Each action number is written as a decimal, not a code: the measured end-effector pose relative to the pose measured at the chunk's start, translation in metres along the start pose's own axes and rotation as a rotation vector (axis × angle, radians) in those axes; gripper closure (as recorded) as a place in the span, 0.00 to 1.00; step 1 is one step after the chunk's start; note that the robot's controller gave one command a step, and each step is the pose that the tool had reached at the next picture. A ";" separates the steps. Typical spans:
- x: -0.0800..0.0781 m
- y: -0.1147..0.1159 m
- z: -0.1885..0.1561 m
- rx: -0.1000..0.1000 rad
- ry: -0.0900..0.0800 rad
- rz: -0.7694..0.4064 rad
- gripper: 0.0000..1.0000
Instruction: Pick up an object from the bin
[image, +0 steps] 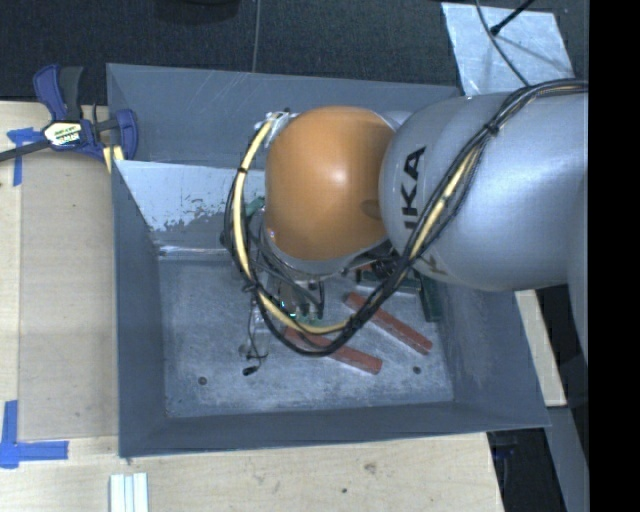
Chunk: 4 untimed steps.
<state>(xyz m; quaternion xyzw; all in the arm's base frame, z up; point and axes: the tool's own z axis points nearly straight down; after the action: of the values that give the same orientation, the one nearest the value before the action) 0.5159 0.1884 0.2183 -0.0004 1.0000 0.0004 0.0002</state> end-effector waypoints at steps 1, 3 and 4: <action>-0.096 -0.048 0.152 0.002 0.001 0.006 0.00; -0.006 -0.179 0.118 0.001 0.000 -0.021 0.00; 0.011 -0.176 0.150 0.000 0.003 -0.003 0.00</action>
Offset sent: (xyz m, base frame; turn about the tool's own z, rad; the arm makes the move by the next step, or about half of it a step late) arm 0.0965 -0.0453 -0.1483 0.0034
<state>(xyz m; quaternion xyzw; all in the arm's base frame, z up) 0.5056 0.0129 0.0682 -0.0017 1.0000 0.0003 -0.0010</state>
